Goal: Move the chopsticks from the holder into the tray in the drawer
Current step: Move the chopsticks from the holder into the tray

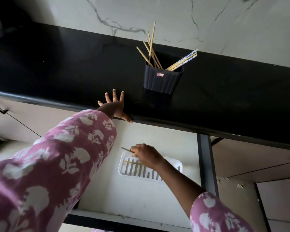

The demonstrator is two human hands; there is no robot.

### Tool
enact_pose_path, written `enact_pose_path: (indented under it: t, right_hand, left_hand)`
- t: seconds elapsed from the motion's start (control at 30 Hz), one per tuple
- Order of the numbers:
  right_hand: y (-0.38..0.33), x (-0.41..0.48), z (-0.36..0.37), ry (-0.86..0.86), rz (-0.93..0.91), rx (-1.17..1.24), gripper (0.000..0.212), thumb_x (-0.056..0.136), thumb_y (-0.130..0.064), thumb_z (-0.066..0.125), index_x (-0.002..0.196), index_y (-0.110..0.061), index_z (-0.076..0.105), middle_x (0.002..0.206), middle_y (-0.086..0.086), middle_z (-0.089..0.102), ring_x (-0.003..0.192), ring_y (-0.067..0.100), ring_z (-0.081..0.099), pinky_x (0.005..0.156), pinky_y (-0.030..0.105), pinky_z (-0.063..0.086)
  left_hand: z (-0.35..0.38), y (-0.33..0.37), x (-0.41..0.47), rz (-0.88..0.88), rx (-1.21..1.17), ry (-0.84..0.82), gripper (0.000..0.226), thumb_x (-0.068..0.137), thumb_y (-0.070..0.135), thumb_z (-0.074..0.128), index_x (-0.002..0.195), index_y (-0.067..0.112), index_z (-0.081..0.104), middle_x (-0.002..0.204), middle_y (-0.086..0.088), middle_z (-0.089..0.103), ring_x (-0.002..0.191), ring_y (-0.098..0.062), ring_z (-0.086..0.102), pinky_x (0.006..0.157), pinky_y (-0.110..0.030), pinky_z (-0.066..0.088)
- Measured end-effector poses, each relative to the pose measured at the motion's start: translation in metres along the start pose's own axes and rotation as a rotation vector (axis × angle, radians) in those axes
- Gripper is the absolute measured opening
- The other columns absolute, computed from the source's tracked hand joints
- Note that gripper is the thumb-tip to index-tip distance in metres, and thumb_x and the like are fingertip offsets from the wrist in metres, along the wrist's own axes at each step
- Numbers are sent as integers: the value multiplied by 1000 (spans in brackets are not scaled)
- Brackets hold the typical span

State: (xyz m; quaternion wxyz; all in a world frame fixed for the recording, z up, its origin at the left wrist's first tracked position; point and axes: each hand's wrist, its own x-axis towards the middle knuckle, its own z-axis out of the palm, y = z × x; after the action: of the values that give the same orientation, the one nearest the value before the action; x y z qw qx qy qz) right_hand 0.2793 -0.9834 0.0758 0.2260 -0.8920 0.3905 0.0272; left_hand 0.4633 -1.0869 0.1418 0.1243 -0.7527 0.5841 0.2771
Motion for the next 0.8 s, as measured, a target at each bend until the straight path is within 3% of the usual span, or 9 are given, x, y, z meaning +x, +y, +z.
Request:
enact_pose_path:
  t: [0.1, 0.27, 0.73, 0.8]
  right_hand:
    - [0, -6, 34, -89, -1, -131, 26, 92, -3, 42, 114, -6, 56, 110, 18, 61, 105, 36, 59, 79, 42, 51]
    - [-1, -13, 60, -200, -28, -276, 31, 88, 9, 38, 108, 4, 61, 115, 22, 59, 110, 39, 57, 83, 45, 50]
    - [9, 0, 63, -233, -31, -364, 27, 85, 10, 48, 108, 6, 62, 115, 23, 61, 110, 39, 57, 83, 43, 50]
    - [9, -2, 59, -180, -50, -388, 25, 76, 8, 61, 100, 4, 65, 106, 20, 65, 100, 36, 63, 75, 38, 53]
  left_hand:
    - [1, 1, 0, -4, 1, 3, 147, 53, 60, 82, 146, 27, -27, 151, -8, -37, 139, -42, -27, 106, -72, 2]
    - [1, 2, 1, -17, 12, 0, 147, 53, 61, 82, 146, 27, -27, 151, -7, -38, 140, -42, -27, 106, -72, 2]
    - [-1, 2, 4, -17, 21, -16, 147, 53, 61, 82, 144, 28, -29, 150, -7, -39, 139, -43, -28, 105, -72, 1]
    - [-1, 1, 4, -13, 14, -16, 147, 54, 60, 82, 145, 28, -29, 150, -7, -40, 139, -43, -28, 106, -71, 1]
